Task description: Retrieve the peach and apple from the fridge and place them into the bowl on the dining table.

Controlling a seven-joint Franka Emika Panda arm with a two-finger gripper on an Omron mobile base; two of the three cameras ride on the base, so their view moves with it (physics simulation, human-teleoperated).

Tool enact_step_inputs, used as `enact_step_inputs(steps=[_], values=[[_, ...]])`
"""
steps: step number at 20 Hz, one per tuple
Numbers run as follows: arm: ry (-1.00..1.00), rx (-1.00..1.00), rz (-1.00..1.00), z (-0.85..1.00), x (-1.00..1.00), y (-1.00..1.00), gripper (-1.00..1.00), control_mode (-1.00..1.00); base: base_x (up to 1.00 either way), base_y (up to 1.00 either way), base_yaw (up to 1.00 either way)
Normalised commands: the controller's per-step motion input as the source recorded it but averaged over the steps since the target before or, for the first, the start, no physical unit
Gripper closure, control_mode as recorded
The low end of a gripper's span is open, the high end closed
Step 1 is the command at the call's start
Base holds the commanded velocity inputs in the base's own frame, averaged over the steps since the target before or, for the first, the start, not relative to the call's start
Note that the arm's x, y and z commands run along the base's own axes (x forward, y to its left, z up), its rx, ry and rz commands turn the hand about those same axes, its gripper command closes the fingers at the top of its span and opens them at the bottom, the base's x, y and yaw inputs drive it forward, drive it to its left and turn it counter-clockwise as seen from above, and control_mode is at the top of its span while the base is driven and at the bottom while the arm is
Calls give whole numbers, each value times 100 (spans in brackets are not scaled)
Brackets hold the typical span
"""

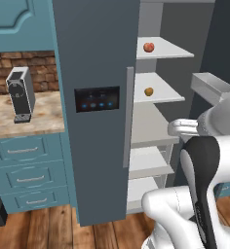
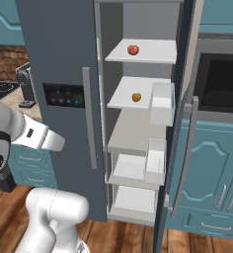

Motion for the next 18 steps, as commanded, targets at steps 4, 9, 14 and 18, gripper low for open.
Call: enact_step_inputs(steps=[4, 9, 14, 18], values=[[0, 0, 0, 0, 34, 0, -100, -100, 0, 0, 0], [0, 0, 0, 0, 6, 0, -100, -100, 0, 0, 0], [0, 0, 2, -1, 4, 0, -100, -100, 0, 0, 0], [0, 0, 2, 0, 0, -7, -100, -100, 0, 0, 0]])
